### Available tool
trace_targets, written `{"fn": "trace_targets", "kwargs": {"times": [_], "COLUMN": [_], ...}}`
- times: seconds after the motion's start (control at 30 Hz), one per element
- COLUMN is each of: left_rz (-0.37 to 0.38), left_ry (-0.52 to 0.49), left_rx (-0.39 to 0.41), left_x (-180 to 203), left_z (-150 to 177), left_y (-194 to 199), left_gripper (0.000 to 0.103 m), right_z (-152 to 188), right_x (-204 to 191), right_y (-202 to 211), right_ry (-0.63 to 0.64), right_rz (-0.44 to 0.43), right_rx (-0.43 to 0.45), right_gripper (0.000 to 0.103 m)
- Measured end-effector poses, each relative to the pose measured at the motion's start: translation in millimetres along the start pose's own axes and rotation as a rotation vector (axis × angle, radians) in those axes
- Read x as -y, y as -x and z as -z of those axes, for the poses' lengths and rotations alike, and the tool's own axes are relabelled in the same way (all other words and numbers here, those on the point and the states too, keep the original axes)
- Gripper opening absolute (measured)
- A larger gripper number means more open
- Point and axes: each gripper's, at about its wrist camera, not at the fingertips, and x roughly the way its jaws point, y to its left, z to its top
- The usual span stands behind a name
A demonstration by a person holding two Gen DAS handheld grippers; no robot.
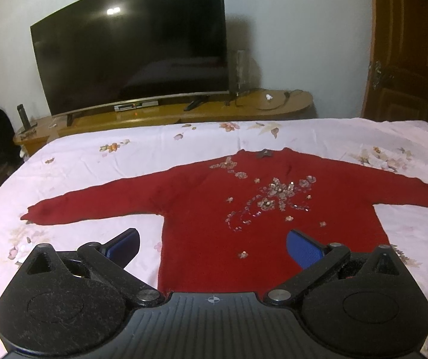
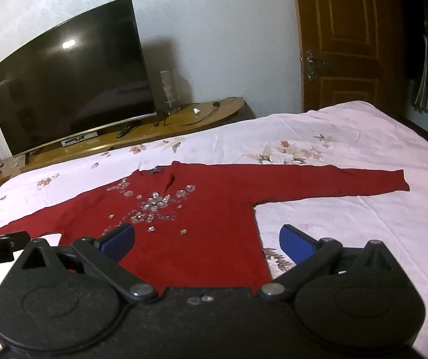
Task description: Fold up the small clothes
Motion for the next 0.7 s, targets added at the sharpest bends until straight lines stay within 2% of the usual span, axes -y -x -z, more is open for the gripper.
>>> {"fn": "trace_targets", "kwargs": {"times": [0.23, 0.33, 0.7], "left_rz": [-0.006, -0.001, 0.012], "left_ry": [-0.009, -0.011, -0.011], "left_rx": [-0.040, -0.073, -0.107], "left_x": [16, 25, 69], "left_z": [-5, -8, -21], "left_y": [-29, -43, -102], "left_gripper": [0.103, 0.103, 0.103], "right_z": [-4, -5, -13], "right_x": [25, 43, 120], "right_y": [-27, -42, -102], "right_ry": [-0.033, -0.060, -0.180], "right_rz": [0.046, 0.080, 0.181], "right_rx": [-0.021, -0.035, -0.062], "right_gripper": [0.103, 0.103, 0.102]}}
